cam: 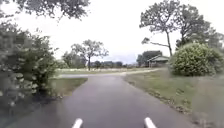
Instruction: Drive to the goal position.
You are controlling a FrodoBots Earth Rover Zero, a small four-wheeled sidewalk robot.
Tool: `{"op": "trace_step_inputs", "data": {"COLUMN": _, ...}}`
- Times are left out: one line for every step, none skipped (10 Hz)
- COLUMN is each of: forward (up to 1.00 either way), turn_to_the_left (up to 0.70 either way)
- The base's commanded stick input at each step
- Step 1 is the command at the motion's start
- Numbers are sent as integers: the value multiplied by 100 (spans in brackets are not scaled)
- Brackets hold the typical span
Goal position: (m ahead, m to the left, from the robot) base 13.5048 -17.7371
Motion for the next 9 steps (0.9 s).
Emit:
{"op": "trace_step_inputs", "data": {"forward": 84, "turn_to_the_left": 3}}
{"op": "trace_step_inputs", "data": {"forward": 84, "turn_to_the_left": 3}}
{"op": "trace_step_inputs", "data": {"forward": 84, "turn_to_the_left": 3}}
{"op": "trace_step_inputs", "data": {"forward": 84, "turn_to_the_left": 3}}
{"op": "trace_step_inputs", "data": {"forward": 84, "turn_to_the_left": 3}}
{"op": "trace_step_inputs", "data": {"forward": 84, "turn_to_the_left": 3}}
{"op": "trace_step_inputs", "data": {"forward": 84, "turn_to_the_left": 3}}
{"op": "trace_step_inputs", "data": {"forward": 84, "turn_to_the_left": 3}}
{"op": "trace_step_inputs", "data": {"forward": 84, "turn_to_the_left": 3}}
